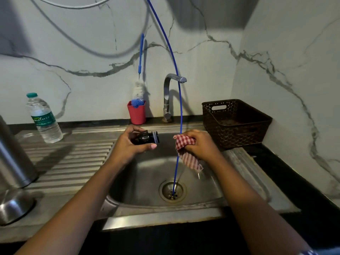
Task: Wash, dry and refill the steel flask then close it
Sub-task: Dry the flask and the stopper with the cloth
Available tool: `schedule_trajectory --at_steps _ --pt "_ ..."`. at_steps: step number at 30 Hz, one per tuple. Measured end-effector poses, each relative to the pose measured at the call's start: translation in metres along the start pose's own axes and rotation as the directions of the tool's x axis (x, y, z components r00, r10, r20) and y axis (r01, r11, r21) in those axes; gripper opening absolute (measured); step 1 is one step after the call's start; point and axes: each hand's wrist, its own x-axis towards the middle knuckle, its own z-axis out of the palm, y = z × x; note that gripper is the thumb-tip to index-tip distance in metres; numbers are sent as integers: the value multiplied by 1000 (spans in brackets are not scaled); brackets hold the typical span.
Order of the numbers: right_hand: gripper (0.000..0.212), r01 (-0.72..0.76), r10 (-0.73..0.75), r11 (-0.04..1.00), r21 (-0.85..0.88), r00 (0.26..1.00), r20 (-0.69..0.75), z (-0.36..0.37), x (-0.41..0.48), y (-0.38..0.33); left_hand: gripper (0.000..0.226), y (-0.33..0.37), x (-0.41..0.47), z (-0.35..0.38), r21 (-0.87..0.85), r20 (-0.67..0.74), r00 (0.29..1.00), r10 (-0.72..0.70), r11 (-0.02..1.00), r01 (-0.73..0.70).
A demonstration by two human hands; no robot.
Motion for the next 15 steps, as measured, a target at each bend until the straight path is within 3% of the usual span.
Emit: schedule_trajectory --at_steps 2,5,9,12,15 --pt "45 -50 50 999 5 996 -79 1 1 2 63 10 3 -2 184 105 992 -67 982 47" --pt "43 -72 76 997 26 986 -151 1 0 3 57 17 8 4 566 195 957 -213 822 67" --pt "42 -98 104 994 42 983 -154 3 0 3 51 16 19 7 484 -42 991 -124 866 128" --pt "42 -103 107 994 41 984 -140 6 0 0 73 15 14 14 620 93 960 -265 770 152" --pt "43 -123 127 991 46 984 -123 7 -1 -1 61 9 12 15 569 -6 974 -225 801 188"
